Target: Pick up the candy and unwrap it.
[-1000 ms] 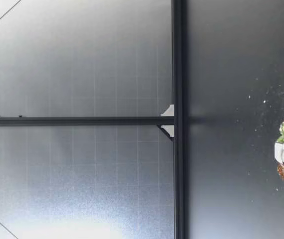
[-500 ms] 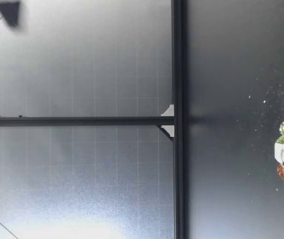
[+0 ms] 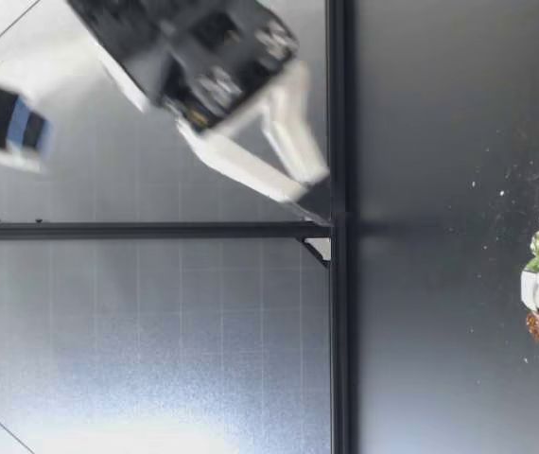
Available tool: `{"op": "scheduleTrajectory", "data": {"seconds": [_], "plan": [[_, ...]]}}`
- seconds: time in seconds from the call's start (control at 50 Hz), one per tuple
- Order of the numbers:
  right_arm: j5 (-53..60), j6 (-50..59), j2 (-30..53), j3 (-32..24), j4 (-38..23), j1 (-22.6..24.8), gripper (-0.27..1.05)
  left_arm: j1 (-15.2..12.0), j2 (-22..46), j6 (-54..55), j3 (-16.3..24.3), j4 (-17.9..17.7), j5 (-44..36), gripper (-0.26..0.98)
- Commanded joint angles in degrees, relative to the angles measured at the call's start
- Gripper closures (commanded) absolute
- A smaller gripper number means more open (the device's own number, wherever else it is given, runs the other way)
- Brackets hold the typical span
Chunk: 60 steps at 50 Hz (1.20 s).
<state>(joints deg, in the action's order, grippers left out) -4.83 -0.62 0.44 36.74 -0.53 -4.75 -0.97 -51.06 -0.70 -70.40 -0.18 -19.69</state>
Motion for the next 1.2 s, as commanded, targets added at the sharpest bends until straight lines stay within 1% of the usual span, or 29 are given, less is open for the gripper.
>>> {"op": "scheduleTrajectory", "data": {"seconds": [0.0, 0.04, 0.1, 0.5, 0.92, 1.1, 1.18], "plan": [[-1.49, 0.0, 2.2, -2.99, -0.09, -0.26, 0.34, -0.09, 0.09, 0.0, 0.62, 0.0, -0.44, 0.84], [-2.02, 0.09, 3.69, -3.69, -0.09, -0.26, 0.29, -0.09, 0.09, 0.0, 0.62, 0.0, -0.44, 0.84], [-2.46, 0.26, 5.71, -4.57, -0.09, -0.26, 0.26, -0.09, 0.09, 0.0, 0.53, -0.09, -0.53, 0.84], [-8.53, 0.44, 14.59, -10.63, -0.09, 0.18, 0.26, -0.09, 0.0, -0.09, 0.44, -0.09, -0.44, 0.84], [-10.37, 2.29, 18.19, -12.48, 0.0, 0.26, 0.27, -0.09, 0.0, -0.09, 0.0, 0.0, -0.53, 0.84], [-12.48, 3.52, 18.81, -12.57, 0.0, 0.26, 0.29, -0.09, 0.0, -0.09, -0.18, -0.09, -0.53, 0.84], [-13.71, 3.34, 18.72, -12.83, 0.0, 0.26, 0.38, -0.09, -0.09, -0.18, -0.09, -0.09, -0.44, 0.84]]}}
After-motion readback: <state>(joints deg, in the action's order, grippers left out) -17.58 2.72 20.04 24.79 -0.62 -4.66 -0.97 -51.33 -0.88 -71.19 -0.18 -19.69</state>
